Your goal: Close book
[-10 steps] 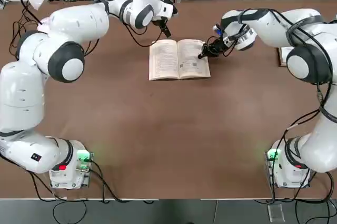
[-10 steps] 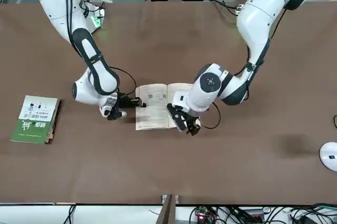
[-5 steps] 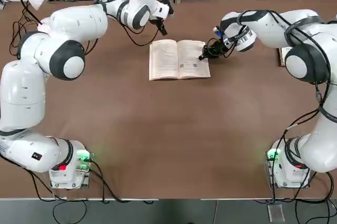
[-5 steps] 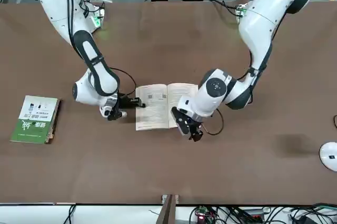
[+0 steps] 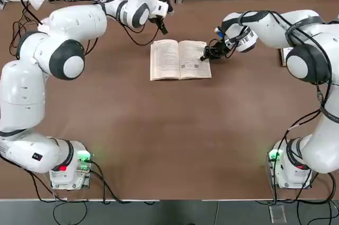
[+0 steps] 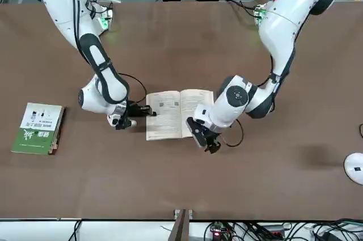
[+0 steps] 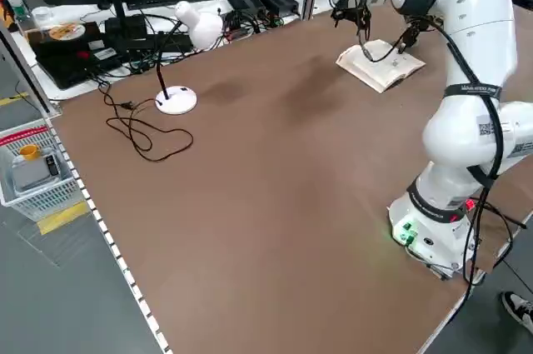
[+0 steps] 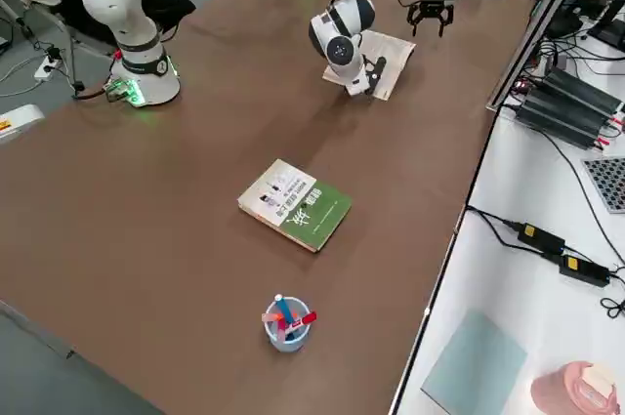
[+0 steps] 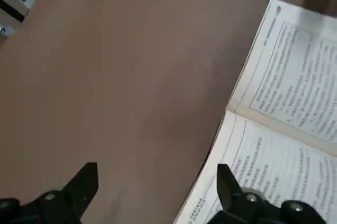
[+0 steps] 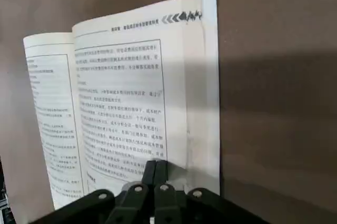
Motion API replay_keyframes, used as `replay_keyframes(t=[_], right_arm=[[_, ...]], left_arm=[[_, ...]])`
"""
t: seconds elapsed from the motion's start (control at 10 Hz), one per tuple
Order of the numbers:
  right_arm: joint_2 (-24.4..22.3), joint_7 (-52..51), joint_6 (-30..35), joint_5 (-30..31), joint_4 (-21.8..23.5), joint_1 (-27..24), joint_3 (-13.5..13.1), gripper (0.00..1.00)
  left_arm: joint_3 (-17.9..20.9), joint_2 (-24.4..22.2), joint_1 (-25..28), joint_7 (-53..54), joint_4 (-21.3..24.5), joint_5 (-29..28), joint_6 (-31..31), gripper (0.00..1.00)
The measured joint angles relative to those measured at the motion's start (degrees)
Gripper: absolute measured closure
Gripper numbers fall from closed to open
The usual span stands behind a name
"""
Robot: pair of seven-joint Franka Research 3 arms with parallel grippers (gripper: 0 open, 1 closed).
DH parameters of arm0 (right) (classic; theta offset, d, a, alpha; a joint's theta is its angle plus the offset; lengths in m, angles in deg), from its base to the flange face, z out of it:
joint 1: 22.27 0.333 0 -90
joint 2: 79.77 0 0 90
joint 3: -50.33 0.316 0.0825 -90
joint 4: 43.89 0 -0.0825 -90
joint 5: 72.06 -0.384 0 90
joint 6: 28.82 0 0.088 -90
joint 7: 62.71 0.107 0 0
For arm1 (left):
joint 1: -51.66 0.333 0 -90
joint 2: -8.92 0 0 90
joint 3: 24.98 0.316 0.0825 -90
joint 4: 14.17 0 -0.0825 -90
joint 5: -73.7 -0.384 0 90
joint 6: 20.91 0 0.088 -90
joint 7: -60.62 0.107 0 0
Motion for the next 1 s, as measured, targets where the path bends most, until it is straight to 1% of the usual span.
replay_keyframes(t=[0.2, 0.6, 0.7, 1.0], right_arm=[[0.02, 0.0, -0.03, -0.04, 0.0, 0.0, 0.0, 0.99], [0.03, 0.0, -0.03, -0.15, 0.0, 0.0, -0.01, 0.99], [0.03, 0.0, -0.03, -0.19, 0.0, 0.0, -0.02, 0.99], [0.03, 0.0, -0.03, -0.33, 0.0, -0.01, -0.08, 0.99]], left_arm=[[-0.04, 0.0, 0.51, 0.64, -0.08, 4.22, 0.0, 0.0], [-0.33, 0.05, 1.53, 4.17, -0.09, 14.83, 0.0, 0.0], [-0.45, 0.08, 1.72, 5.14, -0.09, 16.58, 0.0, 0.0], [-1.74, 0.44, 2.01, 5.84, -0.18, 19.02, 0.01, 0.0]])
